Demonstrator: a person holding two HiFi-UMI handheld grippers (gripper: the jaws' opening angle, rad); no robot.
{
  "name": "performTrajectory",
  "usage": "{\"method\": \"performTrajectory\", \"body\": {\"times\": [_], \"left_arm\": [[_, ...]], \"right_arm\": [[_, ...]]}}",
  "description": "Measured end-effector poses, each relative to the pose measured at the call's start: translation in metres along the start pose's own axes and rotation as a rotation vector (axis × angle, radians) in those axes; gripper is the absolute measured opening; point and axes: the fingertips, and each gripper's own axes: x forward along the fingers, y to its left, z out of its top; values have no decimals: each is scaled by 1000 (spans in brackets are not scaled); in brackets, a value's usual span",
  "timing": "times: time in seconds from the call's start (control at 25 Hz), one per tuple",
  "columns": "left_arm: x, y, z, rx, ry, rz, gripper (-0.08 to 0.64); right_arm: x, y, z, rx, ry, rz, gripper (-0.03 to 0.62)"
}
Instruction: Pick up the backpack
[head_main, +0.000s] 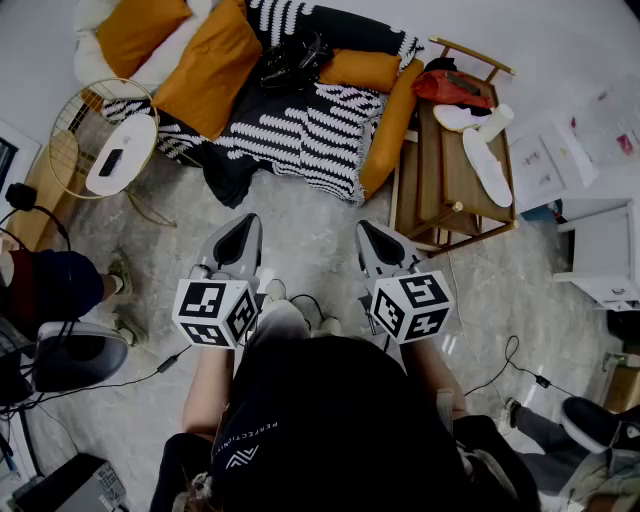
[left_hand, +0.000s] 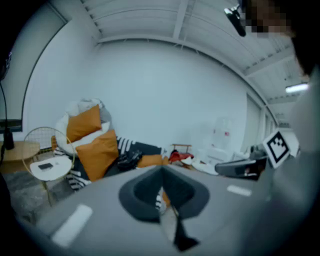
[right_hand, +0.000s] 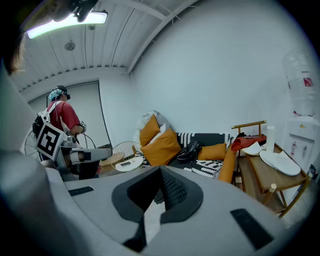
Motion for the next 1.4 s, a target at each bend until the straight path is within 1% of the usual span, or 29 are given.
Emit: {"method": "performTrajectory", "body": {"times": [0.16,0.4,0.6,0.8,1.0,1.16,1.28,1.4], "left_arm": [[9,20,2,-1,8,-1,6],[24,56,12,-8,-3,-23,6],[38,86,20,-6,-3,-34,7],[45,120,18,16,20,-32,6],[53,155,19,6,43,-14,6],[64,180,14,-2,68,-29,6],[80,188,11,-16,81,-28,6],[102,192,15,-17,76,-25,6]], "right_arm": [[20,-1,1,4,14,-17,-6],[60,3,11,50,11,-32,-6],[95,10,20,49,15,-37,-6],[131,21,22,55,16,-32,-6],[164,26,28,89,26,-38,-6],[185,29,26,109,43,-55,-5],[198,21,24,112,60,-66,-6],[215,1,28,127,66,-77,-5]]}}
